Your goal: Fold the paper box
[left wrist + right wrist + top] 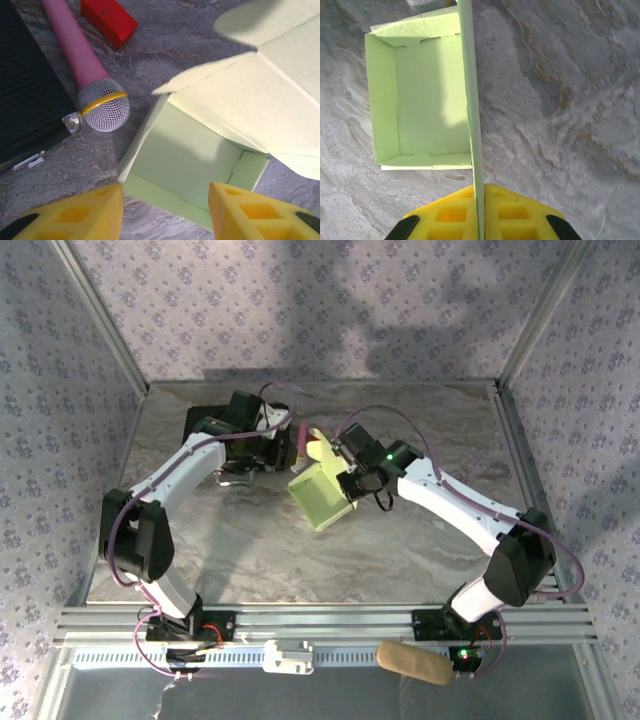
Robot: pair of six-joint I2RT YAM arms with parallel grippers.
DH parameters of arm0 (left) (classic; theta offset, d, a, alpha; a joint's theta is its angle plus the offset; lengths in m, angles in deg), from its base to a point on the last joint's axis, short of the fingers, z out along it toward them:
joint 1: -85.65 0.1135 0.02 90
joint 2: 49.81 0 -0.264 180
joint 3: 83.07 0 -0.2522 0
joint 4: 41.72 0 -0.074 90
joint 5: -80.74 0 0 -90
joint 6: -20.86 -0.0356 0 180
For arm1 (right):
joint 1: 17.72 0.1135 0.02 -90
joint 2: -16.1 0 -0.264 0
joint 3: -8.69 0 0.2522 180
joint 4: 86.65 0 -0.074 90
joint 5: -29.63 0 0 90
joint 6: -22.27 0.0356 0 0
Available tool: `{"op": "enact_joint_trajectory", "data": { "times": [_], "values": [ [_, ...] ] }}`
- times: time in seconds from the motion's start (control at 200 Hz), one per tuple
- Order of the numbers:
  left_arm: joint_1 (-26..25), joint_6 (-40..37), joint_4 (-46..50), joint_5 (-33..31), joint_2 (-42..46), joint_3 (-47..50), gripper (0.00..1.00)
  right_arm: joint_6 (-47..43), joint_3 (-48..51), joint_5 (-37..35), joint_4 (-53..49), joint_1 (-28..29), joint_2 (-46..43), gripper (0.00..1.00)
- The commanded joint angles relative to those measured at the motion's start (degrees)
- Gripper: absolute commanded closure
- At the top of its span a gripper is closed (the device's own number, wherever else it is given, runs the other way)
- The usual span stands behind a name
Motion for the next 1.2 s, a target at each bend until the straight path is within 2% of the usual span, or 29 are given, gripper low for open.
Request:
{"op": "enact_joint_trajectory", "data": {
  "times": [0.0, 0.205, 0.36, 0.46, 0.585, 0.705, 0.869, 1.094, 1.194],
  "values": [
    [0.97, -2.54, 2.14, -1.47, 2.71, -0.47, 0.52, -9.39, -2.53, 3.73, 0.75, 0.58, 1.21, 0.95],
    [2.77, -2.95, -1.15, 1.03, 8.89, 4.36, 0.51, -14.52, -2.06, 9.75, 1.1, 1.26, -1.51, 0.96],
    [2.78, -9.29, -0.23, 4.23, 11.8, 5.95, 0.5, -15.97, -0.73, 13.65, 0.79, 1.35, -4.68, 0.96],
    [2.72, -14.24, 0.66, 5.52, 11.45, 6.18, 0.5, -16.49, -0.23, 15.16, 0.79, 1.68, -4.87, 0.95],
    [2.72, -18.54, 2.35, 3.17, 9.11, 4.83, 0.52, -16.82, -0.39, 15.33, 0.35, 2.04, -3.96, 0.95],
    [2.34, -20.36, 0.91, 5.78, 8.42, 5.67, 0.52, -17.14, -0.73, 15.1, 0.06, 2.28, -3.58, 0.96],
    [1.36, -21.08, 2.09, 6.23, 7.0, 6.27, 0.61, -17.39, -0.75, 14.88, 0.23, 2.11, -3.23, 0.96],
    [-0.38, -19.64, 1.43, 0.24, 8.68, 6.78, 0.76, -16.71, -1.02, 14.3, 0.43, 0.71, -2.16, 0.95],
    [-1.37, -17.81, -0.07, -2.02, 10.34, 8.33, 0.84, -15.17, -1.17, 14.04, 1.16, -0.09, -1.63, 0.9]
  ]
}}
